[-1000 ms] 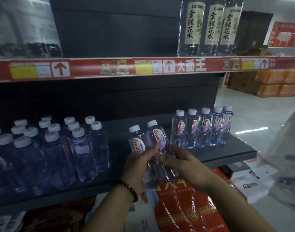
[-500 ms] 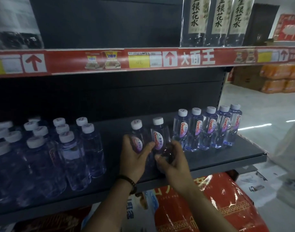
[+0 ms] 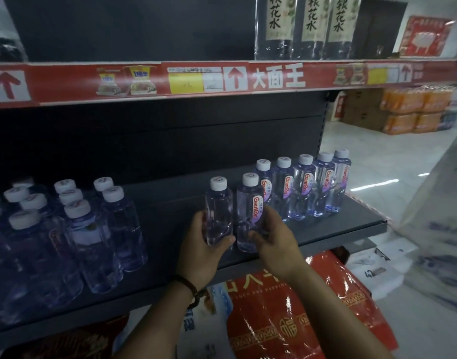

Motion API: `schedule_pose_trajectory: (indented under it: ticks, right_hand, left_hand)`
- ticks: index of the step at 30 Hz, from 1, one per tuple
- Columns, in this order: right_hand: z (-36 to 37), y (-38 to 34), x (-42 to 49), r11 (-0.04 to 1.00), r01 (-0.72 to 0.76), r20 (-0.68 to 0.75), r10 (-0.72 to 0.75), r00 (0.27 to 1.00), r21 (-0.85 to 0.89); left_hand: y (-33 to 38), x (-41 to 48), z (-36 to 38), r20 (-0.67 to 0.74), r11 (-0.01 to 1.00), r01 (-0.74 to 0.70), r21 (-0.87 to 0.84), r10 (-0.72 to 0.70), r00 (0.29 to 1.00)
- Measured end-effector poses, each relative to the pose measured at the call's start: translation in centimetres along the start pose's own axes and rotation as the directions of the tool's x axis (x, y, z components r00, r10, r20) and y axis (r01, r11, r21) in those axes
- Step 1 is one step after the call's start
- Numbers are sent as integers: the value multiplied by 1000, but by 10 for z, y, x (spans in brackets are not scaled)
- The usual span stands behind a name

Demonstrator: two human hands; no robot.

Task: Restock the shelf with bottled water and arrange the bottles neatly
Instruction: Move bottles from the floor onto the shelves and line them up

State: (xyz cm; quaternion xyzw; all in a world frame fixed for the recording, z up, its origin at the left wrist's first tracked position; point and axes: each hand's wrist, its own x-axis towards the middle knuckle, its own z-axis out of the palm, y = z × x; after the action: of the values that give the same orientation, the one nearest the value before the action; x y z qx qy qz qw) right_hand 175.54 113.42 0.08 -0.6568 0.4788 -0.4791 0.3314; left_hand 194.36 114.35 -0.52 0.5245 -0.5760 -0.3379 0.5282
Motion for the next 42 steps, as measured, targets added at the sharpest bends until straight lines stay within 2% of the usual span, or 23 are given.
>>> schedule_pose_trajectory:
  ticks: [3,9,13,20,25,31,35,42]
  right_hand:
    - [-3,-4,-1,1000,-15,4,15,1000,14]
    - [-28,1,-5,997,-15,-52,11,999,-72]
    - [-72,11,-7,996,33,-122,-43,992,-82]
    - [-131,51,6,992,17,-286,-53,957,-125]
    - [-166,68,26,987,35,-363,-91,927,-158]
    - [-202,93,40,972,22,-376,-111,920,-232]
    - [-213,106,40,980,7,-370,-82,926,-199]
    - [-217,112,42,986,-11,-377,-53,925,-165]
  left_hand:
    - [4,-2,8,-18,1000,-10,26,11,1000]
    - [14,-7,26,-42,999,16,31,-15,999]
    - [17,-13,45,-49,999,4,52,-2,999]
    - [19,-21,91,-89,996,-27,88,35,995]
    - [29,-24,123,-60,989,-50,136,59,996]
    - [38,-13,161,-18,954,-84,287,93,995]
    - [43,3,177,-21,929,-90,358,104,994]
    - [49,19,202,-37,927,-34,375,52,998]
